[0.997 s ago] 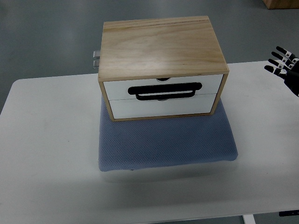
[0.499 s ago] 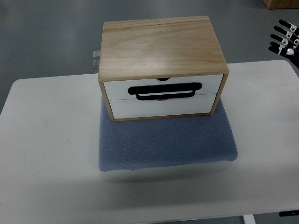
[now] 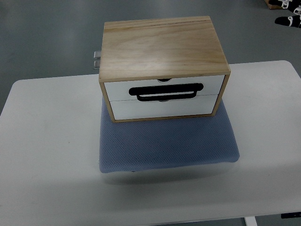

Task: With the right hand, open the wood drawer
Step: 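Move the right hand over the box toward the upper drawer's black handle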

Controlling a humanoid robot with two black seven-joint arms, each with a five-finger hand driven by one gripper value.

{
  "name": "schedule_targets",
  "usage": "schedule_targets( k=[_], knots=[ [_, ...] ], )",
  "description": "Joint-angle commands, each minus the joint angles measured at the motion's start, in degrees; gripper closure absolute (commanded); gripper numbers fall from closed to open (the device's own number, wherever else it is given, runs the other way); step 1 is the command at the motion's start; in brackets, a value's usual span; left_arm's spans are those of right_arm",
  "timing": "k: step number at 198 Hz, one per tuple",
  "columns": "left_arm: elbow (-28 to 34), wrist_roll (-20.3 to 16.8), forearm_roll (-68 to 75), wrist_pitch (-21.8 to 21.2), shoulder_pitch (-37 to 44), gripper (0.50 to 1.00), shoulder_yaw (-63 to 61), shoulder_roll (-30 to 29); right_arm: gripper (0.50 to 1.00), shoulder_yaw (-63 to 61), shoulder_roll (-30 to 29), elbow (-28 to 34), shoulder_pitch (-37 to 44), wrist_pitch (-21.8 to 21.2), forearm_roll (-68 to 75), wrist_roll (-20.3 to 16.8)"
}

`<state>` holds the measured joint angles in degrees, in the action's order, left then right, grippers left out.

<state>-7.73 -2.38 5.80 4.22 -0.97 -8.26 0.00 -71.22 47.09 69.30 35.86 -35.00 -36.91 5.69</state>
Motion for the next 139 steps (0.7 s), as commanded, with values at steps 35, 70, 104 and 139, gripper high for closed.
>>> schedule_targets(
  k=[35,70,104,139],
  knots=[
    [0.00,0.00,0.00,0.00,0.00,0.500,0.00,0.00,0.548,17.78,8.28,11.47,10.81,0.00,-0.27,-0.15],
    [0.00,0.00,0.00,0.00,0.00,0.500,0.00,0.00,0.548,29.12,11.62,16.04,19.43,0.00,-1.41,-0.41],
    [0.00,0.00,0.00,0.00,0.00,0.500,0.00,0.00,0.548,43.71,11.79,18.41,30.33,0.00,-2.38,-2.87],
    [0.00,0.00,0.00,0.00,0.00,0.500,0.00,0.00,0.548,55.75,9.69,18.50,38.58,0.00,-5.45,-4.45]
  ],
)
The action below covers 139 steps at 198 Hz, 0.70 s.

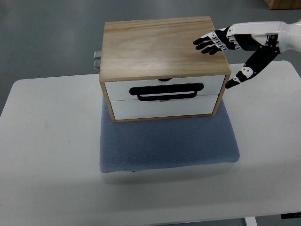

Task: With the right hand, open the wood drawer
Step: 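Move the right hand over the box toward the upper drawer's black handle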

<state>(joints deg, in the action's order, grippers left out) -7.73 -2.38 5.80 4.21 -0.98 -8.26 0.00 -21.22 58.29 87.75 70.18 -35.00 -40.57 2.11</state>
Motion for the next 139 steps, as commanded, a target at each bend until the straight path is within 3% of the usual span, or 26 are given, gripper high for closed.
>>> schedule_targets(
  k=[1,28,71,110,139],
  knots=[
    [0.00,0.00,0.00,0.00,0.01,0.500,0.00,0.00,0.548,5.75,-1.51,0.05,4.26,0.00,-1.79,-0.88],
    [0.00,0.00,0.00,0.00,0.01,0.500,0.00,0.00,0.548,11.72,-3.80,-0.03,9.70,0.00,-2.50,-3.43],
    [0.00,0.00,0.00,0.00,0.01,0.500,0.00,0.00,0.550,20.34,-8.54,-0.03,18.67,0.00,-1.97,-4.22],
    [0.00,0.00,0.00,0.00,0.01,0.500,0.00,0.00,0.550,24.47,-13.47,-0.38,22.01,0.00,0.75,-6.68],
    [0.00,0.00,0.00,0.00,0.01,0.500,0.00,0.00,0.550,27.55,-16.10,-0.82,23.59,4.33,4.44,-8.87]
  ],
)
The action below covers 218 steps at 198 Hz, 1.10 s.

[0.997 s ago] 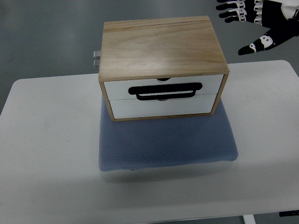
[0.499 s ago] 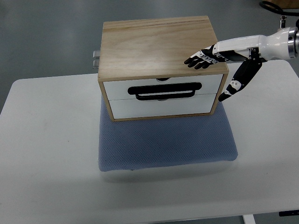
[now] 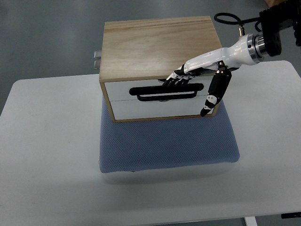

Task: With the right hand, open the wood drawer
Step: 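Move the right hand over the box toward the upper drawer's black handle, then hook the right hand's fingers behind the upper drawer's black handle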

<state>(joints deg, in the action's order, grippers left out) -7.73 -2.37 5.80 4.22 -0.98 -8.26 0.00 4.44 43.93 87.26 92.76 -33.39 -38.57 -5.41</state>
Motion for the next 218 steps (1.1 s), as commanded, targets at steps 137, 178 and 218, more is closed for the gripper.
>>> schedule_targets(
  k=[137,178,218],
  knots=[
    [0.00,0.00,0.00,0.00,0.01,0.500,0.00,0.00,0.550,6.99,-7.37,-2.54,0.85,13.43,14.05,-8.83],
    [0.00,0.00,0.00,0.00,0.01,0.500,0.00,0.00,0.550,7.60,-7.72,-2.98,0.41,14.23,13.96,-9.09],
    [0.00,0.00,0.00,0.00,0.01,0.500,0.00,0.00,0.548,8.92,-8.43,-3.15,0.23,13.96,13.96,-9.09]
  ],
)
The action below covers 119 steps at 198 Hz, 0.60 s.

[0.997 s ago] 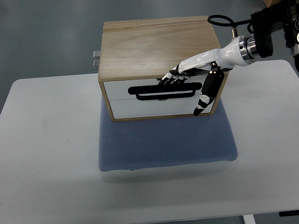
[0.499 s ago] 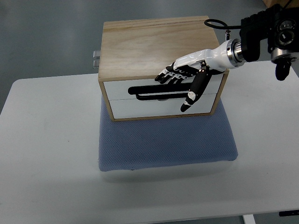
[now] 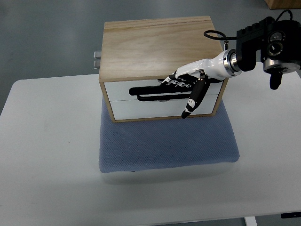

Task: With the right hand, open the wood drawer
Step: 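Hook the right hand's fingers behind the upper drawer's black handle, then pull the upper drawer toward the robot with the right hand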

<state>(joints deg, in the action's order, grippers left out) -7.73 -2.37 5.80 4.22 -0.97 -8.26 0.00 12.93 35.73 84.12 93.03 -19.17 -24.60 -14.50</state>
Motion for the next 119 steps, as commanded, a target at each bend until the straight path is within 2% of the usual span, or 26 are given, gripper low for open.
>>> schedule_targets(
  k=[1,37,119],
  knots=[
    [0.00,0.00,0.00,0.00,0.00,0.500,0.00,0.00,0.548,0.43,-0.22,0.00,-0.04,-0.26,-0.01,0.00],
    [0.00,0.00,0.00,0.00,0.00,0.500,0.00,0.00,0.548,1.49,-0.22,0.08,-0.13,-1.22,-0.01,-0.09],
    [0.00,0.00,0.00,0.00,0.00,0.500,0.00,0.00,0.548,1.49,0.83,1.75,0.83,-6.67,-0.01,0.00]
  ],
)
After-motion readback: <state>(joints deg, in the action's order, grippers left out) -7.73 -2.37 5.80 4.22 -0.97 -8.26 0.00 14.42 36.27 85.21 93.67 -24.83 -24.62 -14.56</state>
